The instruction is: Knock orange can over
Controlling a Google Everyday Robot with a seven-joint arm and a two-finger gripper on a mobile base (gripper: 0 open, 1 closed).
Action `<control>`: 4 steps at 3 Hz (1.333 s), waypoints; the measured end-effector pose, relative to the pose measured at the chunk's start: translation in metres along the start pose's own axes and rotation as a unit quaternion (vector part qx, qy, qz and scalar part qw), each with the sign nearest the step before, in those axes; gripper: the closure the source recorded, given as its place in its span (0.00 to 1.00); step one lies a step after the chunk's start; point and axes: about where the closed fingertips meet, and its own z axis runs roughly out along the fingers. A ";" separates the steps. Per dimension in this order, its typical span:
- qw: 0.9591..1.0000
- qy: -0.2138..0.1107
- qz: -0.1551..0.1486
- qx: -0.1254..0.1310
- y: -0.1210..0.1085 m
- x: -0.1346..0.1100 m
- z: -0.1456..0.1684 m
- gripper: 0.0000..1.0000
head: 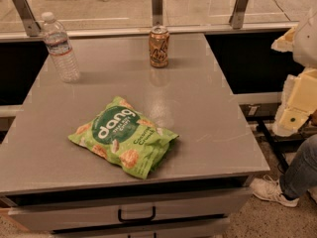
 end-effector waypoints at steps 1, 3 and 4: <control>1.000 0.000 0.000 0.000 0.000 0.000 0.000 0.00; 0.995 -0.094 -0.017 0.016 -0.082 -0.024 0.051 0.00; 0.987 -0.158 -0.021 0.024 -0.136 -0.056 0.092 0.00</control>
Offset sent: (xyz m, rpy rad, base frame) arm 0.0896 -0.0022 -0.0249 0.1520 -0.0741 0.0654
